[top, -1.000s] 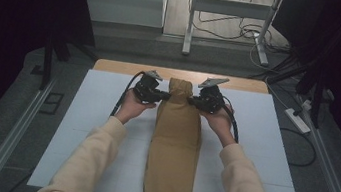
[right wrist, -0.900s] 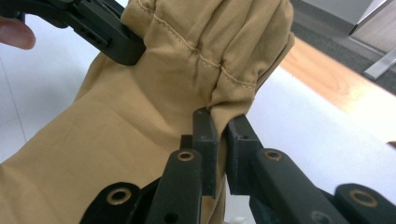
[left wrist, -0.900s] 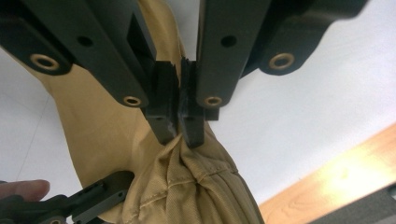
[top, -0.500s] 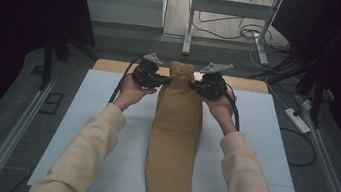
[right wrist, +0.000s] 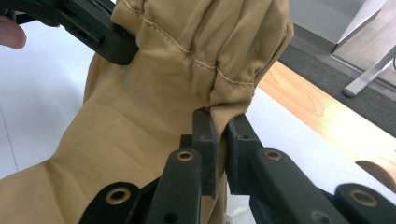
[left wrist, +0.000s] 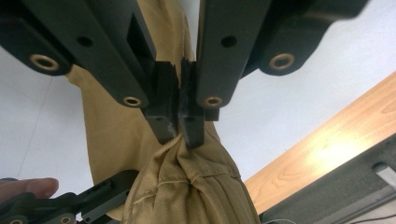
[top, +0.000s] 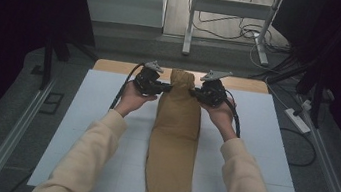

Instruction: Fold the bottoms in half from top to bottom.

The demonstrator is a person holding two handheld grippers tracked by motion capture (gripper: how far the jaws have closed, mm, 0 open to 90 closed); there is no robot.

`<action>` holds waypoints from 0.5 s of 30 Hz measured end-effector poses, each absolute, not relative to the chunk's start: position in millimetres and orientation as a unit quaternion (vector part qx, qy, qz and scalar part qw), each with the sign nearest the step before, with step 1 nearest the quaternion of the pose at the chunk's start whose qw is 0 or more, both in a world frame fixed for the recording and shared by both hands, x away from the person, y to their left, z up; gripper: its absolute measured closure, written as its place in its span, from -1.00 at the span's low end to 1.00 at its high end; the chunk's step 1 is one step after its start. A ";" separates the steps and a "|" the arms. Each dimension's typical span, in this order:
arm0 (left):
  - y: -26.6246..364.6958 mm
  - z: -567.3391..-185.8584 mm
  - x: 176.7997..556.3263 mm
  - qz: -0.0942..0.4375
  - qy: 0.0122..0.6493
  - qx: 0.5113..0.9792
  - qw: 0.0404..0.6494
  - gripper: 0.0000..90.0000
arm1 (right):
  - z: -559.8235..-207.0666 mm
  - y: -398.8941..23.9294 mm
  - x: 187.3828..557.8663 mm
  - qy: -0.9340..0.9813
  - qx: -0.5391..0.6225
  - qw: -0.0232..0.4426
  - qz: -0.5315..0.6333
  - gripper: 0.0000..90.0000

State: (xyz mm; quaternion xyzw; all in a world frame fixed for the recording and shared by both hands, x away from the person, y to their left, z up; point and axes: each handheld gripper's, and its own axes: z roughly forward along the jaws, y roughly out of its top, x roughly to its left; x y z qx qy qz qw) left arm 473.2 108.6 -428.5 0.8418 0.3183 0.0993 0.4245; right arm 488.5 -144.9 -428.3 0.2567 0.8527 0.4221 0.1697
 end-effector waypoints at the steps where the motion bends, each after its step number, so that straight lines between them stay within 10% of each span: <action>1: 108.8 -429.5 473.0 0.099 0.318 0.842 0.424 0.92 | -429.5 -144.9 488.4 0.852 0.257 0.168 0.423 0.86; 15: 110.2 -432.7 464.9 0.093 0.316 0.841 0.430 0.92 | -432.0 -146.1 482.1 0.853 0.254 0.161 0.426 0.86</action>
